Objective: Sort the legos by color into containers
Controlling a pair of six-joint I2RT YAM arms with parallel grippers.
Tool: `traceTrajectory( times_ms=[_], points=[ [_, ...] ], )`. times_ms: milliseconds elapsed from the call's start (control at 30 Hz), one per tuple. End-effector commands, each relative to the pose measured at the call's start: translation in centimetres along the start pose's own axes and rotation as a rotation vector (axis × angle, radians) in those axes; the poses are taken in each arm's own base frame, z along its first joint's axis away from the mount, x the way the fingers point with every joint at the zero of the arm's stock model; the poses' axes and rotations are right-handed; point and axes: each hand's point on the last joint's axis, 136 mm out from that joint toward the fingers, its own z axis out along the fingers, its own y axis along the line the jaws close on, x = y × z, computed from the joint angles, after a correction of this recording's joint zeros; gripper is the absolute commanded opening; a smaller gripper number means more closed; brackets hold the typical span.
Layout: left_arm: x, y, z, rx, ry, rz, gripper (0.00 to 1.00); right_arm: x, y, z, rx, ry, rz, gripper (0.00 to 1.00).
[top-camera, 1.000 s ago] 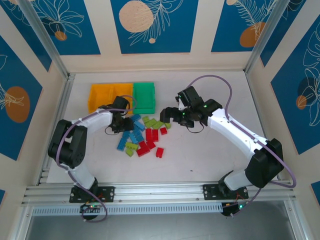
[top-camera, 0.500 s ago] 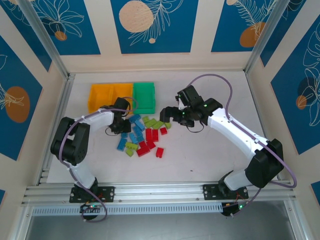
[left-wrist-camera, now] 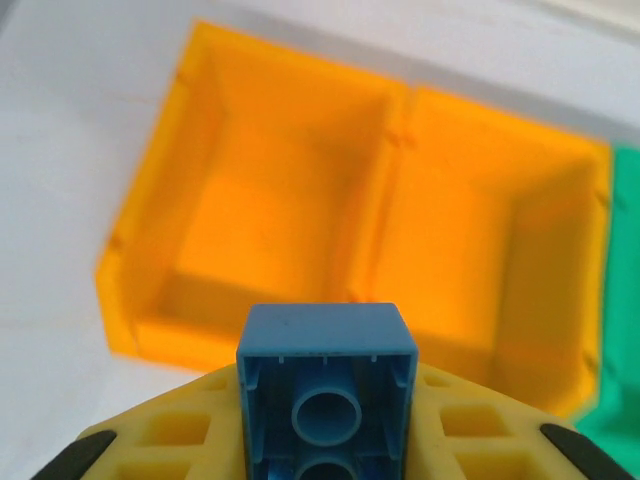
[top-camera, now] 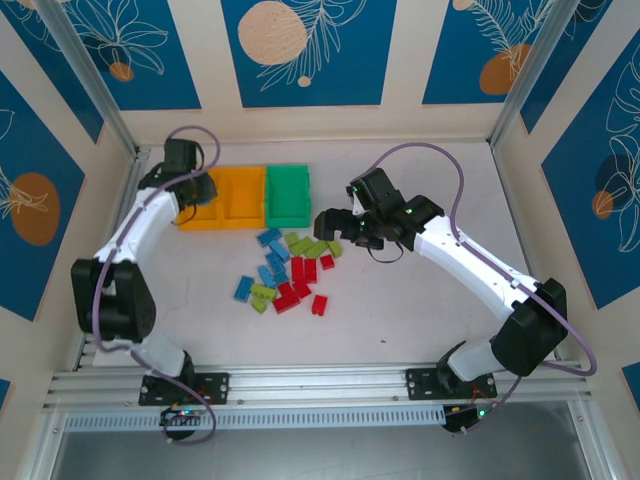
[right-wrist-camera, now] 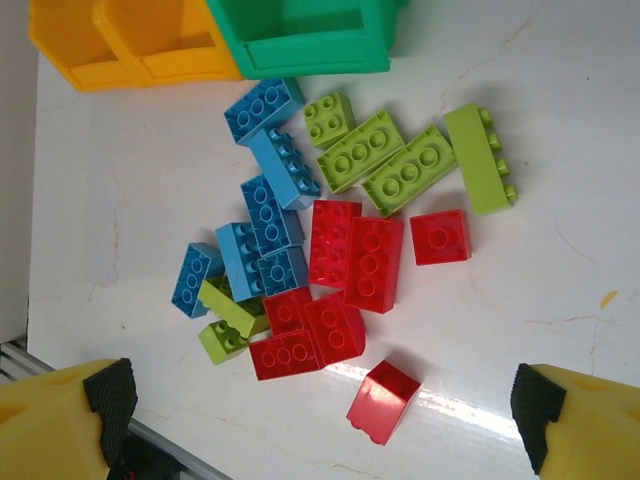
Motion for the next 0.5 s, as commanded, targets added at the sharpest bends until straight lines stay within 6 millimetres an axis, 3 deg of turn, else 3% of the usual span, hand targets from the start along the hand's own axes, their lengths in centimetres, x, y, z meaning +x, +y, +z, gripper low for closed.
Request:
traceTrajectory(
  times_ms=[0,133,233,333,467],
  points=[
    [-0.7,1.7,4.3,-0.045,0.054,-0.034,0.20,-0.5,0.8,-0.8,-0.018,-0.024,0.009,0.99],
    [-2.1,1.7,7.7,-0.043,0.086,-0.048,0.23,-0.1,0.5,-0.6,-0.005,-0.017,0.008,0.99],
    [-2.7,1.7,8.7,-0.046,0.102,-0.045,0.37,0.1,0.2,-0.4,0.007,-0.012,0.006,0.99],
    [-3.5,1.6,7.9,-0.044,0.082,-0.036,0.44,0.0,-0.8,0.0,0.048,-0.021,-0.009,0.99],
    [-4.3,1.1,5.0,-0.008,0.047,-0.039,0.47,-0.7,-3.1,1.3,0.135,-0.051,-0.049,0.99]
  ],
)
